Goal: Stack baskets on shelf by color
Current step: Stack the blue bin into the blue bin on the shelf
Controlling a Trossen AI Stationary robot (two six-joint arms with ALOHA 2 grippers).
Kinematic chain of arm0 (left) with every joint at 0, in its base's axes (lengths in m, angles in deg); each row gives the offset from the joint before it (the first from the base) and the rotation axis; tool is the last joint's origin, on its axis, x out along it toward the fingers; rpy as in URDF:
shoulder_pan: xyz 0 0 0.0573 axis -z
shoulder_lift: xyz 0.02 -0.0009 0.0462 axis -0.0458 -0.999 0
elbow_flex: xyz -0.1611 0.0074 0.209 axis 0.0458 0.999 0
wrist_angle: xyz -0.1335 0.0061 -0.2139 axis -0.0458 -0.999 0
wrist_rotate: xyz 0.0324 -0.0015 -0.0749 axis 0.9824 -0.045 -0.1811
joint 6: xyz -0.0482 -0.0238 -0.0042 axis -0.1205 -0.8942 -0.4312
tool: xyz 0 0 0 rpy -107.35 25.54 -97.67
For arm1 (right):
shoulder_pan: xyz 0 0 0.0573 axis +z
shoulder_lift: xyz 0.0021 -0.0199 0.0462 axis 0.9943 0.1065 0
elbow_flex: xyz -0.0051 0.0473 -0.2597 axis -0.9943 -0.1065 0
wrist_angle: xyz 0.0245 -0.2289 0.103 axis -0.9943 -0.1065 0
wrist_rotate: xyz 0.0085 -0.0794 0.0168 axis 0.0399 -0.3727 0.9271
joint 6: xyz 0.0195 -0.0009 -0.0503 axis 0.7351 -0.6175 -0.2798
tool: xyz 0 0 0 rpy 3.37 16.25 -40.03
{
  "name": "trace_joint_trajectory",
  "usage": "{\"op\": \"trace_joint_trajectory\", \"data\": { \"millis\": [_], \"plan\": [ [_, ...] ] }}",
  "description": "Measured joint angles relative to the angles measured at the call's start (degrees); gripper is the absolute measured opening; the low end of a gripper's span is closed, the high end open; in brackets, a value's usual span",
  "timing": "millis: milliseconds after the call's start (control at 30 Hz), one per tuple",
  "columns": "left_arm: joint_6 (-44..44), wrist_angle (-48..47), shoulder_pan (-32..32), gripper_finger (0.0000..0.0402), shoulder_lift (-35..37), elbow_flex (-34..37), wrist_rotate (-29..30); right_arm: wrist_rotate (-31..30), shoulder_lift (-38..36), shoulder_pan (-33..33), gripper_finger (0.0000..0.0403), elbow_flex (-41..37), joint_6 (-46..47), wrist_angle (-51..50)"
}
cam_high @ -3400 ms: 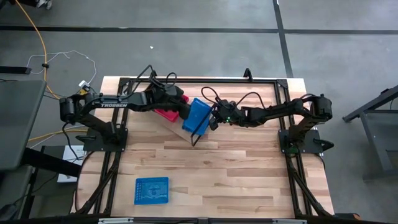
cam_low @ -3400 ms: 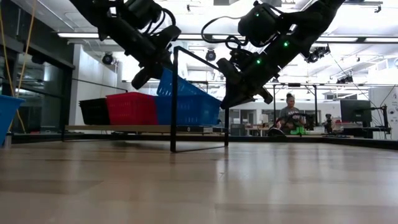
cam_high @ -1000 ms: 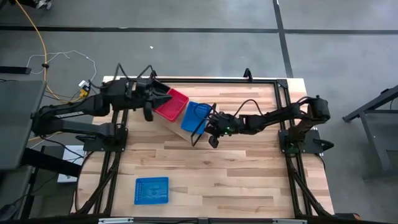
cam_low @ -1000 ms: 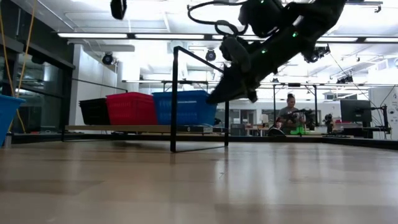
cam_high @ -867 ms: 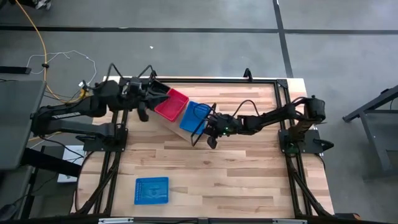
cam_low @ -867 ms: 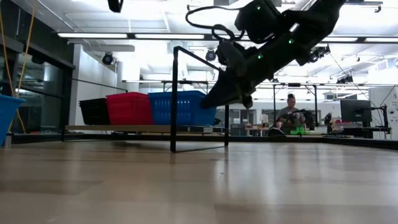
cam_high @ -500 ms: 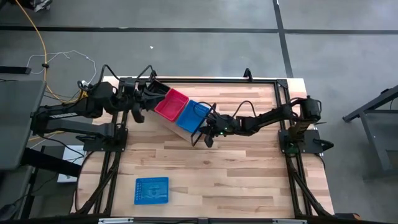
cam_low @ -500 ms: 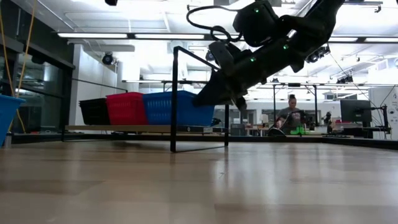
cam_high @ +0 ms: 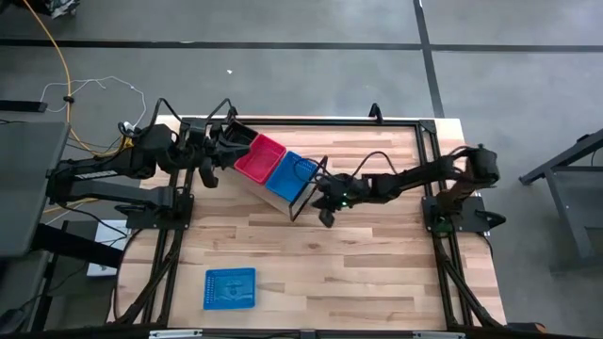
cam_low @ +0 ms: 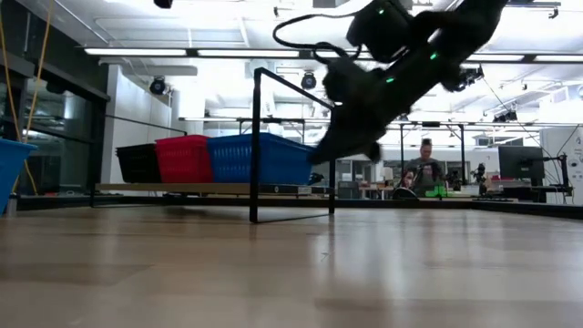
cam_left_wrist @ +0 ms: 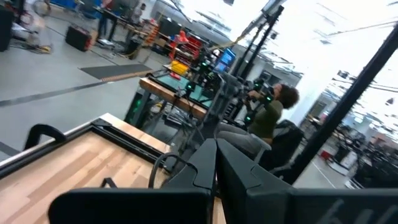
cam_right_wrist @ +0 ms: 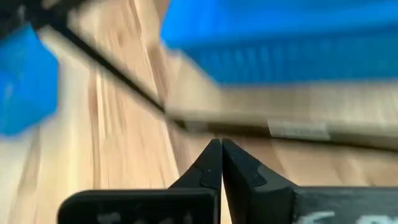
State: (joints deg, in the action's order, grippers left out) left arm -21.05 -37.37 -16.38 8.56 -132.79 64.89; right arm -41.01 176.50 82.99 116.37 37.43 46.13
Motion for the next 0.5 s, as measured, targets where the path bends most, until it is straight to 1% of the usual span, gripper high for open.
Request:
{"op": "trace_joint_trajectory", "data": {
  "millis": [133, 233, 300, 367, 433, 500],
  "plan": [
    [0.0, -0.4, 0.0, 0.0000, 0.0, 0.0, -3.1, 1.1, -7.9, 1.6, 0.0000, -1.8, -1.1, -13.3],
    [0.3, -0.3, 0.0, 0.0000, 0.0, 0.0, -5.9, 2.1, -15.9, 3.6, 0.0000, -8.0, 3.1, -14.3],
    [1.9, -0.1, 0.5, 0.0000, 0.3, 0.0, -6.4, 2.1, -22.1, 5.6, 0.0000, -13.8, 8.5, -12.0],
    [3.8, 0.0, 1.6, 0.0000, 0.7, 0.0, -5.1, 0.3, -28.6, 8.5, 0.0000, -20.0, 14.7, -6.4],
    [4.4, 1.0, 3.2, 0.0000, 0.8, 1.0, -1.9, -3.9, -34.2, 11.9, 0.0000, -25.4, 19.4, 1.4],
    [4.5, 2.9, 5.0, 0.0000, 0.9, 3.3, 1.8, -11.1, -38.8, 15.1, 0.0000, -29.3, 21.1, 8.6]
  ]
}}
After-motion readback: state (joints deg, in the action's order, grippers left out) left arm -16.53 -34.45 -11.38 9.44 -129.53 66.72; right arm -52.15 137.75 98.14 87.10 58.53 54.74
